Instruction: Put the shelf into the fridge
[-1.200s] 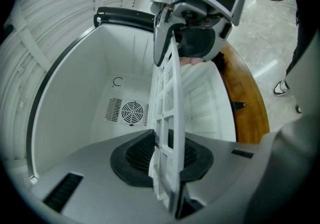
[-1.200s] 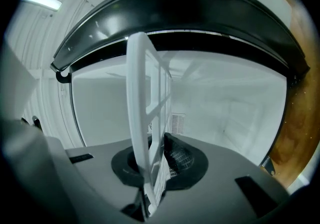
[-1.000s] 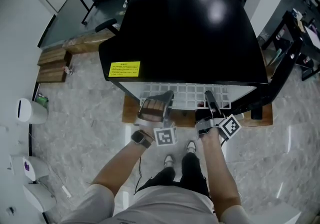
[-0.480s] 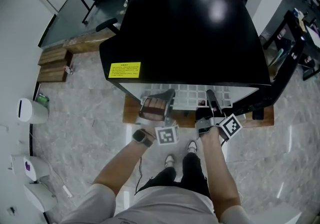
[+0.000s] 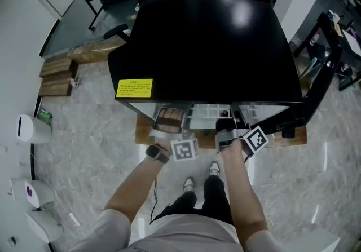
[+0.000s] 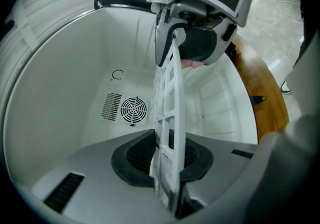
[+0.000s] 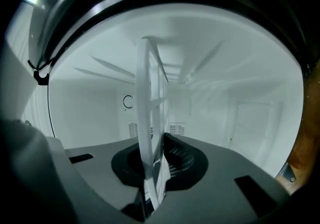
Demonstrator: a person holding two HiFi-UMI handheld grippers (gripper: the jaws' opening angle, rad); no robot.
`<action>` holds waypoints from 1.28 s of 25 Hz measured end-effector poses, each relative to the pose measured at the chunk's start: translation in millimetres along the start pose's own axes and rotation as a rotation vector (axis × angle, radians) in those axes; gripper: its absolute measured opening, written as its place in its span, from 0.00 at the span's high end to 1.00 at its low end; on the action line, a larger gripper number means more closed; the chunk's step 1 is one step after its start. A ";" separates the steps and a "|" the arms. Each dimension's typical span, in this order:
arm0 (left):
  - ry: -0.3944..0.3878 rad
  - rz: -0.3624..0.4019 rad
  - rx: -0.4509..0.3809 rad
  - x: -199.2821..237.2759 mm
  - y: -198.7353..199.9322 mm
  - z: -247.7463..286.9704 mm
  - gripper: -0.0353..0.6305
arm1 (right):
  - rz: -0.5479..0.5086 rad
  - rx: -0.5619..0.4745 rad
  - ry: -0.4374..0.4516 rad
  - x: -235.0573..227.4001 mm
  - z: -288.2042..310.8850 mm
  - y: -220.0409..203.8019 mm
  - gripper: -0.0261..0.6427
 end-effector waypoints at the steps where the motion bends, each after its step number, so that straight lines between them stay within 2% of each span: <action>1: 0.000 -0.003 0.002 1.0 0.4 2.3 0.85 | 0.000 -0.001 -0.001 -0.3 2.3 0.8 0.89; 5: -0.004 -0.025 0.003 5.6 1.4 11.8 0.85 | 0.001 -0.008 0.000 -1.5 12.6 3.7 0.89; 10: -0.011 0.016 0.034 6.1 -5.5 25.9 0.85 | 0.005 -0.014 0.006 -1.9 26.1 7.1 0.89; 15: 0.016 -0.018 0.009 9.4 -2.1 27.9 0.85 | -0.003 -0.013 0.023 -1.3 27.6 8.1 0.89; 18: -0.017 -0.040 0.004 6.5 -1.4 27.8 0.85 | -0.017 -0.005 0.021 -0.9 27.2 8.1 0.89; 23: -0.061 -0.062 0.000 -1.0 1.7 18.7 0.72 | -0.011 0.010 0.037 0.1 17.1 3.2 0.89; 32: -0.071 -0.094 -0.034 -9.1 15.6 -22.1 0.72 | -0.032 0.009 0.001 2.7 -23.7 -2.3 0.89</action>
Point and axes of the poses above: the fingertips, and each gripper's own axes: z forward along the fingers, x to its left, y out of its top, the point moved 3 cm from there along -z, backward along the fingers, and after that the axes turned 3 degrees about z, right-handed, at the moved point
